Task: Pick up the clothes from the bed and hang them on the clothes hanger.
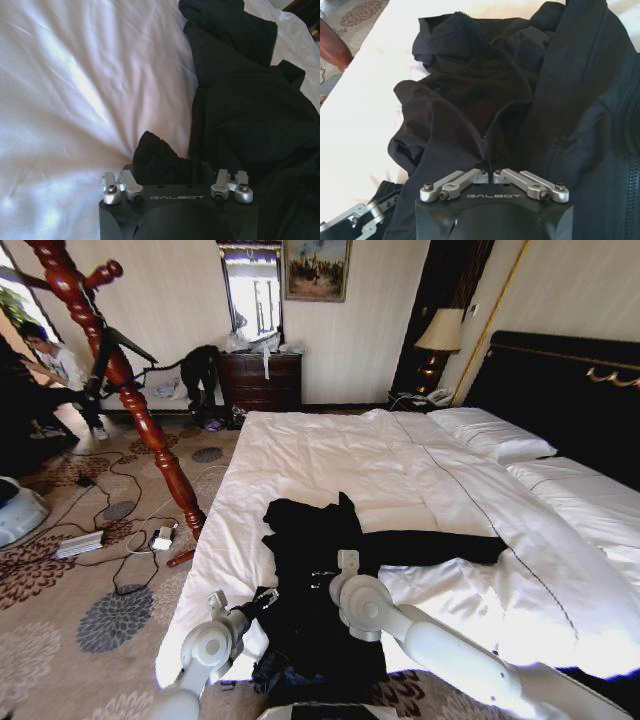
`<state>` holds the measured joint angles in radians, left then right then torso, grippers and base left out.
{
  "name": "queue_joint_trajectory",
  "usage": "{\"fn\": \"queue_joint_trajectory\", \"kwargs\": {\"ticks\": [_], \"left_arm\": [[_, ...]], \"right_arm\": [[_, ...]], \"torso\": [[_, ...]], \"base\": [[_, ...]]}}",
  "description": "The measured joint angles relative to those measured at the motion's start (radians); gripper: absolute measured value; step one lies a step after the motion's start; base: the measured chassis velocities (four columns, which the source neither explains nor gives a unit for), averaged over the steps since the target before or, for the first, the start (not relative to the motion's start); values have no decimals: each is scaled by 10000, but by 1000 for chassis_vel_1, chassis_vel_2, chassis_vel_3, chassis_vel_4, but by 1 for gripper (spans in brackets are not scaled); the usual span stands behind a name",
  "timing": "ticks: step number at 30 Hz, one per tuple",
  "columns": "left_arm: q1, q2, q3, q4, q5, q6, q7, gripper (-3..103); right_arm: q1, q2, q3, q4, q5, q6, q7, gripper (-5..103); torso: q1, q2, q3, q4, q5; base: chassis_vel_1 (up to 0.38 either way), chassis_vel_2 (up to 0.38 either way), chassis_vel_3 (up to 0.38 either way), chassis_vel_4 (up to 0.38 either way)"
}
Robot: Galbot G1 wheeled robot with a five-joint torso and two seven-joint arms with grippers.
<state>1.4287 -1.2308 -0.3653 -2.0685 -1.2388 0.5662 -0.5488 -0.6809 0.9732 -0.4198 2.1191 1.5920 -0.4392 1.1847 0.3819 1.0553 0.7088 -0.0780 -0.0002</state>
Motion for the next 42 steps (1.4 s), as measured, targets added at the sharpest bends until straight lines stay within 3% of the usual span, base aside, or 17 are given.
{"fn": "queue_joint_trajectory", "kwargs": {"ticks": [4,6,10,15,18,21,23,27,28,33,37,40,42], "left_arm": [[42,-91,-63,0,-90,-109,-169,51],[48,-96,-73,5,-95,-128,-194,51],[114,-98,-166,8,-64,-255,-373,29],[155,-101,-339,-2,-48,-320,-607,18],[241,-147,-721,-224,58,-593,-877,3],[370,-161,-1037,-474,190,-784,-1014,2],[750,-241,-2112,-1086,576,-1077,-1382,1],[1044,-375,-3250,-1389,1145,-1444,-1546,1],[1204,-465,-4103,-1450,1686,-1736,-1545,1],[1162,-533,-5589,-1108,2495,-2145,-1311,1],[802,-308,-6585,-562,2253,-2142,-1291,0],[701,-168,-6841,-288,2272,-2139,-1291,0],[702,-128,-6945,-47,2698,-2237,-1292,0]], "right_arm": [[36,-12,8,-55,-10,-1,-5,0],[36,-17,13,-61,-14,-1,-6,0],[-19,-33,61,-73,-75,-1,-15,0],[-57,-33,93,-119,-172,-1,-45,0],[-87,-10,130,-180,-259,7,-65,0],[-126,-4,168,-187,-323,20,-83,0],[-256,-17,238,-185,-525,31,-154,0],[-422,-43,273,-160,-778,34,-260,0],[-523,-46,276,-126,-901,34,-301,0],[-677,-23,263,-29,-1071,35,-369,0],[-750,19,142,89,-1255,35,-536,0],[-774,72,23,128,-1414,35,-634,0],[-834,158,-114,67,-1679,35,-756,0]], "torso": [[0,-1,0,1,0],[0,-1,0,0,0],[0,0,0,0,0],[0,0,0,0,1],[0,-1,0,0,1],[0,-1,0,0,1],[0,-1,0,3,2],[-1,0,0,1,1],[-1,-1,0,4,2],[-2,-1,-1,2,-1],[-2,-1,0,-1,-1],[-1,-1,0,0,0],[-1,-1,0,0,-1]], "base": [[0,0,0,0],[0,0,0,0],[0,0,0,0],[0,0,0,0],[0,0,0,0],[0,0,0,0],[0,0,0,0],[0,0,0,0],[0,0,0,0],[0,0,0,0],[0,0,0,0],[0,0,0,0],[0,0,0,0]]}}
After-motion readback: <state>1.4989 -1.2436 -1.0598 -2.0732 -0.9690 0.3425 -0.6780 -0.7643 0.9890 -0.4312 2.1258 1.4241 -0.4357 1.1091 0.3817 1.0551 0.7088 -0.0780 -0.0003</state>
